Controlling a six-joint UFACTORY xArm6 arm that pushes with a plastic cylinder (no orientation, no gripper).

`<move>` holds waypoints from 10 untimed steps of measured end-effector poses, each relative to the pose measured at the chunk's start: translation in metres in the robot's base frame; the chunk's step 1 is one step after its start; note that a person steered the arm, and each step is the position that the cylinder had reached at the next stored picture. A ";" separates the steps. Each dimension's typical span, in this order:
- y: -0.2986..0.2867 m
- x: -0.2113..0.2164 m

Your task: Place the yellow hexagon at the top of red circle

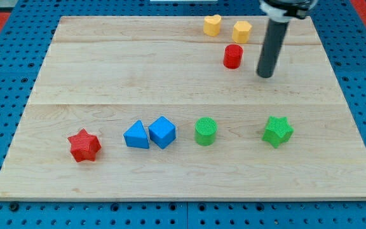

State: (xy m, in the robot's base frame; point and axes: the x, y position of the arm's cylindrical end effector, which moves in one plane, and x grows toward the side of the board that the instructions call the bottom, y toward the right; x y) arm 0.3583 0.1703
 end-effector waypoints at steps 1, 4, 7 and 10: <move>0.021 -0.078; -0.038 -0.138; -0.004 -0.111; -0.040 -0.097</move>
State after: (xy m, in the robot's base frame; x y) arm 0.2612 0.1307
